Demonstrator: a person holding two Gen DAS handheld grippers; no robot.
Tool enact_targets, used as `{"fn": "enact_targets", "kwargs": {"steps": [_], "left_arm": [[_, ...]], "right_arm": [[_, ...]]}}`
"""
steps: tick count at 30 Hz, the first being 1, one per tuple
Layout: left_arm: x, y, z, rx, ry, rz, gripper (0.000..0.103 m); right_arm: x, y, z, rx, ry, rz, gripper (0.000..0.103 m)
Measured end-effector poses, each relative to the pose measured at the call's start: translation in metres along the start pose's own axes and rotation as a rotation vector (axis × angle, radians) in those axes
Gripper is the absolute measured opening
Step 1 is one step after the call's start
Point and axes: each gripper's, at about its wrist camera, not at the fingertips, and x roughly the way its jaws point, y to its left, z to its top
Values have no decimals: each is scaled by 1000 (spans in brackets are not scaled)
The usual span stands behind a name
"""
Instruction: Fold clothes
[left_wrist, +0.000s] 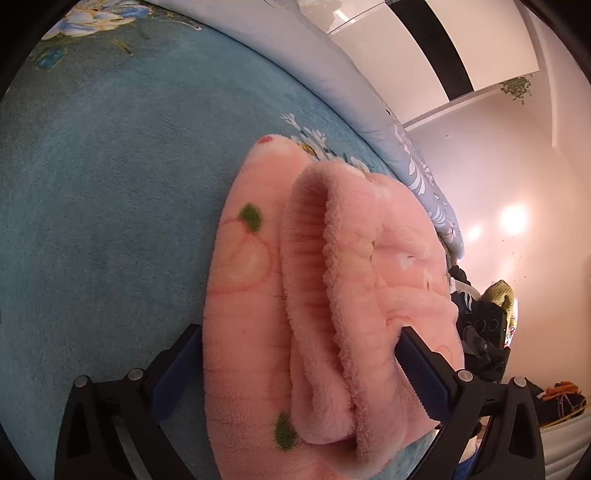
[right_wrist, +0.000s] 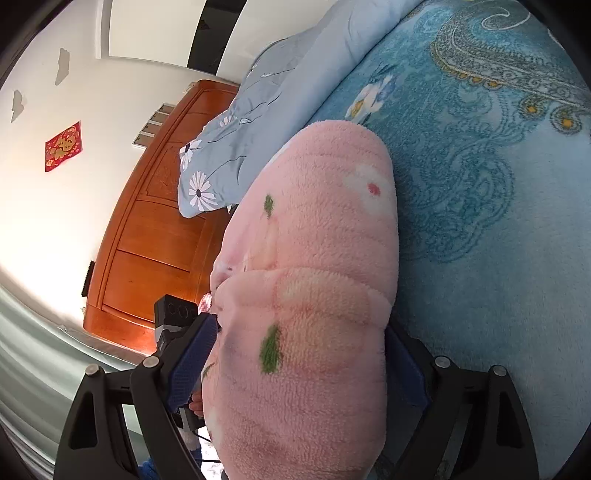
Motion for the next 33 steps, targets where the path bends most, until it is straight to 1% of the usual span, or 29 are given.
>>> {"fn": "enact_targets", "kwargs": {"steps": [1,2,3,4,5,7,8,10,11,13,15,19,24,28,30,33], "left_arm": [[-1,0,-1,-6,-7,-12,92],[-1,0,-2,-11,-12,-13,87],[0,0,-3,-11,-16,-5,85],[0,-1,-4,-11,-20,3,82],[1,-3,-5,-5,-24,13,78],[0,-9,-7,17,-32,38,71],[0,-13,-8,28,-38,47,70],[-3,-20,-11,43,-56,65,63],[-5,-24,-12,52,-66,72,59],[-9,-31,-15,79,-83,89,57],[-12,-33,-10,101,-94,107,54],[-26,-40,-15,131,-121,98,52],[-64,-39,-22,175,-175,106,52],[-105,-31,-19,199,-224,132,52],[-126,-25,-16,208,-247,162,52],[-170,-4,-11,209,-273,217,52]], "right_arm": [[0,0,0,1,-2,-7,82],[0,0,0,2,-5,-14,80],[-1,1,0,4,-8,-20,75],[-1,2,0,7,-11,-27,71],[-1,3,-1,9,-14,-33,69],[-2,4,-1,13,-21,-45,60],[-2,5,-1,15,-24,-51,58],[-3,7,-2,19,-31,-63,49],[-4,8,-2,21,-34,-69,47],[-5,16,-3,8,-46,-83,43],[-7,29,-4,-15,-59,-89,41],[-12,54,-9,-62,-69,-78,38],[-3,89,-16,-121,-47,-67,38],[20,123,-17,-174,-24,-29,38],[41,138,-15,-196,-2,-10,38],[79,155,-12,-209,36,15,38]]}}
